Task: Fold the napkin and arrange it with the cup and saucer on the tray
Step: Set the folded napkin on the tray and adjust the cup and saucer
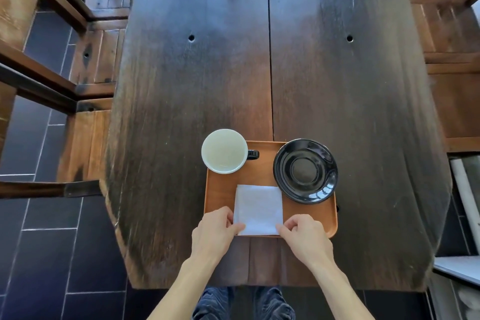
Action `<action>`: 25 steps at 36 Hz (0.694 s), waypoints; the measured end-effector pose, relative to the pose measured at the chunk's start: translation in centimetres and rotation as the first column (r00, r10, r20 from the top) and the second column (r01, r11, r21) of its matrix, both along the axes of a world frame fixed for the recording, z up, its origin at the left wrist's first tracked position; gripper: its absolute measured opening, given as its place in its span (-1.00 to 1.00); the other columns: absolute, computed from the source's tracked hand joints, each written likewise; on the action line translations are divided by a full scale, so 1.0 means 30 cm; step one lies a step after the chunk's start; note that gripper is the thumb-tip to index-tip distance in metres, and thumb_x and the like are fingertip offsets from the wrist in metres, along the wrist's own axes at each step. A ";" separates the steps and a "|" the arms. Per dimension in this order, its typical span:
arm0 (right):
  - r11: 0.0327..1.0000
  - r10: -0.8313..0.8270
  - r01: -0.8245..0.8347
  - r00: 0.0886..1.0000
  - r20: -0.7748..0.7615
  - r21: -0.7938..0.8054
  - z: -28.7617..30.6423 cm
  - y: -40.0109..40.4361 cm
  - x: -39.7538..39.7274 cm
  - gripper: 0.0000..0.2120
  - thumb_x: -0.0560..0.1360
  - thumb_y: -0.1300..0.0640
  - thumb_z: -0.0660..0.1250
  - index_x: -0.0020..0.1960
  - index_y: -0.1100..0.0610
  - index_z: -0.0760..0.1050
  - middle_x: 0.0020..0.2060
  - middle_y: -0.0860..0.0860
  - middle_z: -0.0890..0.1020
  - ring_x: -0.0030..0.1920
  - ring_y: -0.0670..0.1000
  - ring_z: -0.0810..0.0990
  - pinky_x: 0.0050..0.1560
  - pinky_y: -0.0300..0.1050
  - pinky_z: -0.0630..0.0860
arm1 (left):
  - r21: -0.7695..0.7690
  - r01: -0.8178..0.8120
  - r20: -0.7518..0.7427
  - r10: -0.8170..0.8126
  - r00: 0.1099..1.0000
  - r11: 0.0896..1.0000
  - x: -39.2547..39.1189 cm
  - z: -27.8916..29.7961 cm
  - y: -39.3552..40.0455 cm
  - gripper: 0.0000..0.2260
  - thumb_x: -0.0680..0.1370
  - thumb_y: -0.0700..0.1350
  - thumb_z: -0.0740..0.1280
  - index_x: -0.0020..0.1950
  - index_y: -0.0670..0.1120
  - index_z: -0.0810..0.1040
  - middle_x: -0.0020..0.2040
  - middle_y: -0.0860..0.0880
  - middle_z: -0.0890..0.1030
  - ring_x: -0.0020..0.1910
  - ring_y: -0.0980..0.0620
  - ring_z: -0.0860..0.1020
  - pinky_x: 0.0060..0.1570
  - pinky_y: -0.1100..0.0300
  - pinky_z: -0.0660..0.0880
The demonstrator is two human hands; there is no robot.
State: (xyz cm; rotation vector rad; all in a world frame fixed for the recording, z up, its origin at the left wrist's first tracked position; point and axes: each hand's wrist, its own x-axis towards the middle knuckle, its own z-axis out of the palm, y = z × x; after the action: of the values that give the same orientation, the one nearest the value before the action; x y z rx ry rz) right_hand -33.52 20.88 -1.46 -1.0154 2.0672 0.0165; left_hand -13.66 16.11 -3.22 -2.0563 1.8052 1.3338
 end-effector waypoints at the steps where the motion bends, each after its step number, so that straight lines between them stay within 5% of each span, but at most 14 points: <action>1: 1.000 0.004 -0.004 1.000 -0.010 -0.011 0.002 0.002 -0.001 -0.82 0.54 -0.15 0.33 -0.13 -0.07 0.57 -0.26 -0.18 0.61 -0.22 -0.17 0.54 -0.17 -0.14 0.46 | -0.025 0.005 0.005 -0.005 1.000 1.000 0.000 0.001 0.001 -0.80 0.50 0.15 0.42 -0.11 0.10 0.46 -0.21 0.16 0.57 -0.23 0.13 0.58 -0.13 0.18 0.58; 5: 0.979 0.046 -0.061 0.996 -0.078 -0.194 -0.015 0.020 -0.005 -0.84 0.50 -0.13 0.41 -0.17 -0.09 0.52 -0.30 -0.23 0.58 -0.25 -0.18 0.55 -0.07 -0.07 0.62 | -0.223 0.057 -0.028 -0.064 0.998 0.973 0.013 0.001 0.020 -0.75 0.50 0.14 0.43 0.08 0.17 0.43 -0.02 0.23 0.53 -0.14 0.17 0.56 -0.14 0.40 0.48; 7: 0.936 0.108 -0.126 0.991 -0.072 -0.330 -0.025 0.028 -0.006 -0.87 0.49 -0.08 0.46 -0.02 -0.13 0.54 -0.30 -0.26 0.53 -0.28 -0.19 0.54 -0.13 -0.20 0.61 | -0.294 0.138 -0.042 -0.157 0.987 0.946 0.024 -0.004 0.029 -0.65 0.52 0.16 0.39 0.28 0.25 0.43 0.03 0.23 0.46 -0.14 0.15 0.55 -0.14 0.44 0.50; 9: 0.914 0.202 -0.193 0.979 -0.013 -0.358 -0.032 0.032 -0.012 -0.67 0.50 -0.08 0.45 0.24 -0.20 0.50 -0.33 -0.23 0.44 -0.29 -0.15 0.50 -0.21 -0.29 0.55 | -0.306 0.217 -0.040 -0.240 0.970 0.927 0.035 -0.008 0.031 -0.50 0.52 0.22 0.37 0.44 0.34 0.33 0.00 0.21 0.38 -0.18 0.12 0.54 -0.15 0.42 0.53; 11: 0.914 0.275 -0.249 0.961 0.038 -0.319 -0.036 0.028 -0.020 -0.45 0.52 -0.11 0.40 0.46 -0.30 0.31 -0.35 -0.15 0.37 -0.28 -0.11 0.45 -0.26 -0.27 0.47 | -0.297 0.297 0.016 -0.306 0.952 0.907 0.045 -0.004 0.026 -0.39 0.50 0.25 0.37 0.51 0.37 0.20 -0.03 0.18 0.32 -0.21 0.11 0.52 -0.20 0.42 0.50; 14: 0.919 0.340 -0.325 0.940 0.030 -0.223 -0.042 0.014 -0.029 -0.31 0.55 -0.19 0.32 0.55 -0.37 0.02 -0.38 -0.14 0.35 -0.30 -0.11 0.41 -0.23 -0.25 0.43 | -0.353 0.395 0.194 -0.347 0.918 0.848 0.045 -0.007 0.016 -0.22 0.37 0.27 0.50 0.52 0.26 0.26 -0.10 0.10 0.35 -0.31 0.12 0.39 -0.34 0.38 0.38; 20: 0.926 0.357 -0.355 0.934 -0.005 -0.131 -0.042 -0.006 -0.029 -0.21 0.55 -0.25 0.29 0.58 -0.34 -0.14 -0.36 -0.16 0.43 -0.24 -0.11 0.53 -0.21 -0.20 0.52 | -0.363 0.427 0.330 -0.314 0.890 0.828 0.044 -0.049 0.004 -0.15 0.30 0.39 0.43 0.53 0.26 0.19 0.09 -0.04 0.42 -0.01 0.01 0.39 0.00 0.08 0.49; 25: 0.923 0.375 -0.376 0.927 -0.031 -0.085 -0.045 -0.005 -0.027 -0.18 0.54 -0.27 0.30 0.54 -0.40 -0.23 -0.31 -0.10 0.56 -0.24 -0.07 0.59 -0.14 -0.14 0.62 | -0.246 0.482 0.370 -0.378 0.849 0.841 0.044 -0.031 -0.023 -0.20 0.42 0.42 0.31 0.55 0.36 -0.03 0.19 -0.06 0.38 0.09 -0.02 0.32 0.13 0.09 0.36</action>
State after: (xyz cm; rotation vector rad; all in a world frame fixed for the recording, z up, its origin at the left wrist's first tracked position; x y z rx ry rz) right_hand -34.34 20.74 -2.81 -1.4593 1.8686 0.1299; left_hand -12.34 15.41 -4.16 -1.6920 2.2713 0.5810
